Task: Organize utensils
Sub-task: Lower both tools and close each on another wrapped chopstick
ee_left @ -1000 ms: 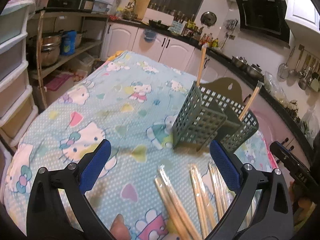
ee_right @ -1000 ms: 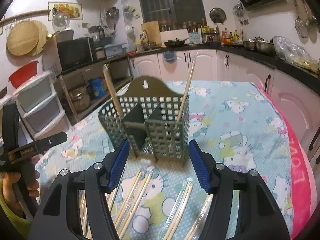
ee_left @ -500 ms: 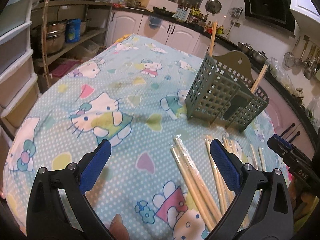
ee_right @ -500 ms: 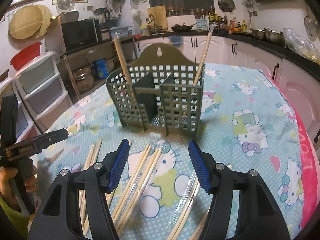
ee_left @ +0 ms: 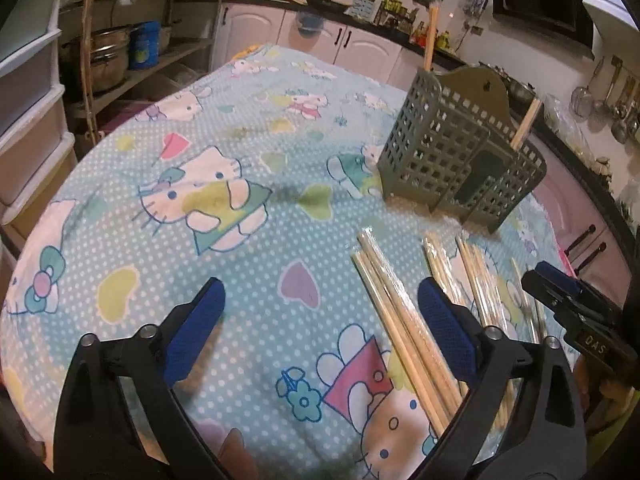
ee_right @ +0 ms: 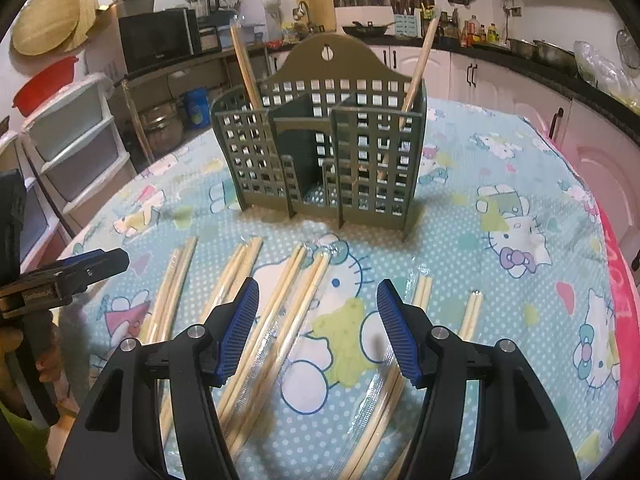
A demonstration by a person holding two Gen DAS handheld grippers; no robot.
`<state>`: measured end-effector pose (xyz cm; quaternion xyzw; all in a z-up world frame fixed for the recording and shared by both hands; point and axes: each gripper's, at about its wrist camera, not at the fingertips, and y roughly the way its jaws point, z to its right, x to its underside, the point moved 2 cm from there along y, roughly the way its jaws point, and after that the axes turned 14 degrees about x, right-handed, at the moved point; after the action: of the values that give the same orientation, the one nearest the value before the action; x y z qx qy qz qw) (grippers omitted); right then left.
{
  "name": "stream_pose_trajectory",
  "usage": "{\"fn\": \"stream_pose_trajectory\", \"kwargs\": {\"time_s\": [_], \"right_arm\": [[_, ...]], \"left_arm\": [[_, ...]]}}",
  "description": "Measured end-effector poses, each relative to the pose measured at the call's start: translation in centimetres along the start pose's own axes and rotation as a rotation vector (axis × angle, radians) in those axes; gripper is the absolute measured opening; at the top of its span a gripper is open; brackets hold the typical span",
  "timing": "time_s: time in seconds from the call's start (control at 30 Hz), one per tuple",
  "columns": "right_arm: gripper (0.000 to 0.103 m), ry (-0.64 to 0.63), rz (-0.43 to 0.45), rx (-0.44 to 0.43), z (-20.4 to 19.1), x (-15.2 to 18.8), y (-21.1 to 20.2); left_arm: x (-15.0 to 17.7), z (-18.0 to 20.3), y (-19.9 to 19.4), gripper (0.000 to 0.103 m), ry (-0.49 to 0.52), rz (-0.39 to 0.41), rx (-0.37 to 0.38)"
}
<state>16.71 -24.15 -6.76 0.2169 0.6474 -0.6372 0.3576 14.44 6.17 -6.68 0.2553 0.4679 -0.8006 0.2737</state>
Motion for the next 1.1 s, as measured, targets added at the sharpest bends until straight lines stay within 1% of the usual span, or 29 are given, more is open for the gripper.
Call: {"fn": "stream_pose_trajectory", "kwargs": {"time_s": [0.03,0.07,0.13,0.17,0.23,0.33,0.37,0.43,0.6,0.63,0.77,1.1], "right_arm": [[0.059,-0.003,-0.010,0.005,-0.1,0.1,0.2],[0.059,-0.005,-0.017,0.005,-0.1,0.1,0.4],[0.059,-0.006,-0.031,0.009,-0.2,0.2,0.9],[0.059,-0.007,-0.036,0.010,-0.2,0.2,1.1],[0.059,-0.006,-0.043,0.009,-0.2,0.3,1.4],[0.059,-0.007,-0.059,0.012,-0.2,0.3,2.0],[0.059,-0.006,-0.069,0.013,-0.1,0.3,2.3],[0.059,-0.005,-0.079,0.013,-0.2,0.3,2.7],[0.058,-0.001,-0.106,0.033,-0.2,0.2,3.9],[0.055,0.001,-0.115,0.037,-0.2,0.1,4.2],[0.052,0.000,-0.135,0.037,-0.3,-0.2,5.0],[0.044,-0.030,-0.165,0.083,-1.6,-1.9,7.4]], "left_arm": [[0.1,0.1,0.2,0.077,0.004,-0.009,0.002],[0.3,0.2,0.6,0.075,0.006,-0.022,0.006],[0.5,0.5,1.1,0.061,0.004,-0.045,0.016],[0.6,0.6,1.5,0.058,0.002,-0.057,0.022],[0.7,0.8,2.1,0.047,0.006,-0.075,0.022],[0.4,1.2,2.6,0.037,0.020,-0.085,0.019],[0.3,1.2,2.7,0.036,0.019,-0.089,0.023],[0.1,1.3,3.2,0.030,0.024,-0.099,0.025],[-0.3,1.9,4.4,0.027,0.055,-0.110,0.005],[-0.5,2.0,4.6,0.026,0.065,-0.111,-0.001],[-1.1,1.3,5.1,0.023,0.055,-0.116,-0.024],[-0.7,0.5,4.5,0.022,0.057,-0.131,-0.017]]}}
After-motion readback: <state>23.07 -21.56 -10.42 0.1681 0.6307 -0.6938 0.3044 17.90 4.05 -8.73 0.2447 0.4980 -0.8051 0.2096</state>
